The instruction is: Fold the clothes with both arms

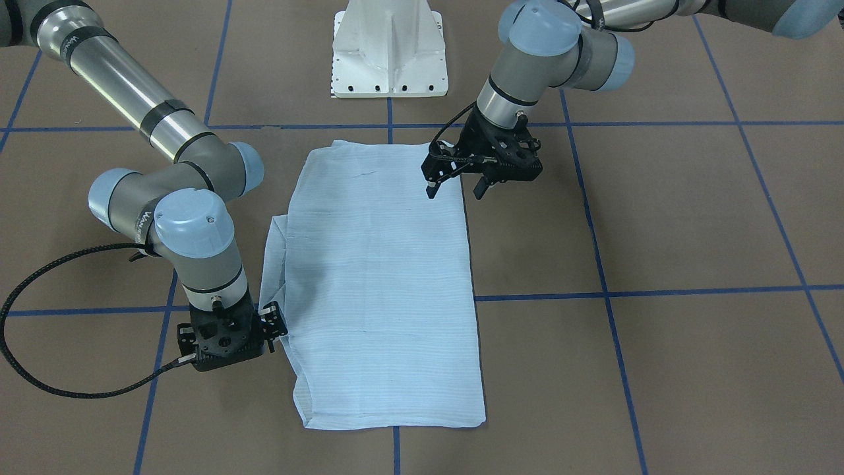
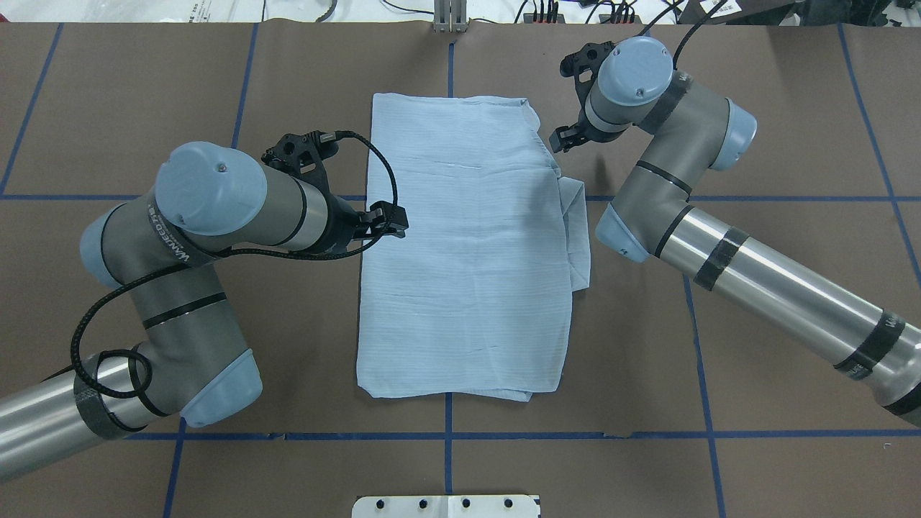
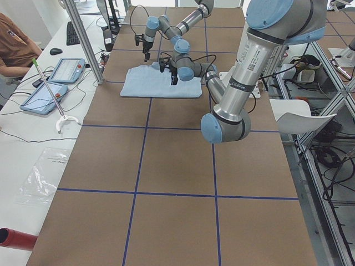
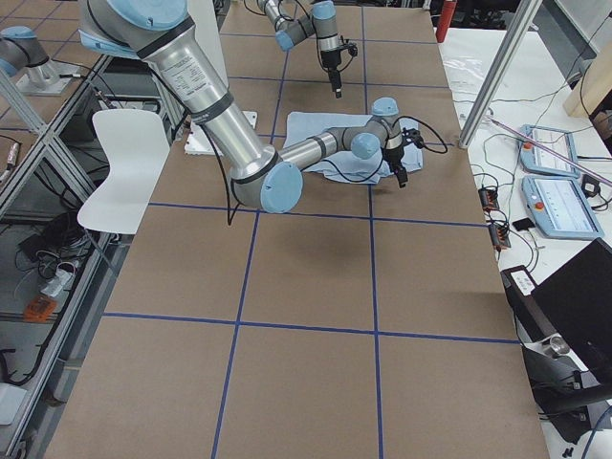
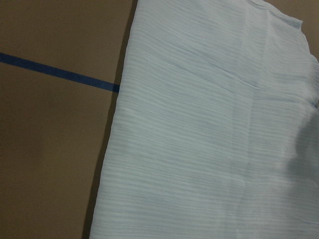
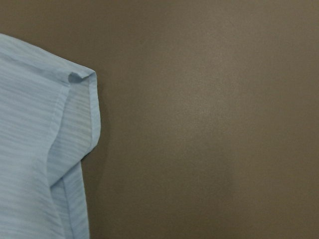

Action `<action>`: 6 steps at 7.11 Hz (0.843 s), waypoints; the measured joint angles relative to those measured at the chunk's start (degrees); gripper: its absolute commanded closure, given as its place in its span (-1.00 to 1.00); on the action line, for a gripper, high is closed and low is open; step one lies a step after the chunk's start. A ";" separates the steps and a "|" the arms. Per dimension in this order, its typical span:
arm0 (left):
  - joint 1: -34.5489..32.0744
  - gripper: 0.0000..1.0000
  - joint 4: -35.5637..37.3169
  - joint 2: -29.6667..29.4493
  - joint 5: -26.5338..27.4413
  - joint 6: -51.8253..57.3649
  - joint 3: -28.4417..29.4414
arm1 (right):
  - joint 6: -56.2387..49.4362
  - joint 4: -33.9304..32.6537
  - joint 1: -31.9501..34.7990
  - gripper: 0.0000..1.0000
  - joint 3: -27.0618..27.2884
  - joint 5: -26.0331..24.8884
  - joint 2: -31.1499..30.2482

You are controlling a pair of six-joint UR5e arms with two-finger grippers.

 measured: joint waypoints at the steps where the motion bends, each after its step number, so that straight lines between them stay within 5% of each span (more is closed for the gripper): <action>1: 0.00 -1.00 0.33 0.06 -0.08 -0.15 -0.22 | 0.21 -0.04 0.12 -1.00 2.29 2.83 -0.87; 4: 3.79 -1.00 2.01 2.62 0.28 -4.63 -3.42 | 8.25 -0.60 -0.92 -1.00 18.64 13.15 -11.45; 6: 10.48 -0.99 3.30 4.92 3.85 -10.62 -4.74 | 17.26 -3.69 -4.42 -1.00 31.06 15.57 -18.95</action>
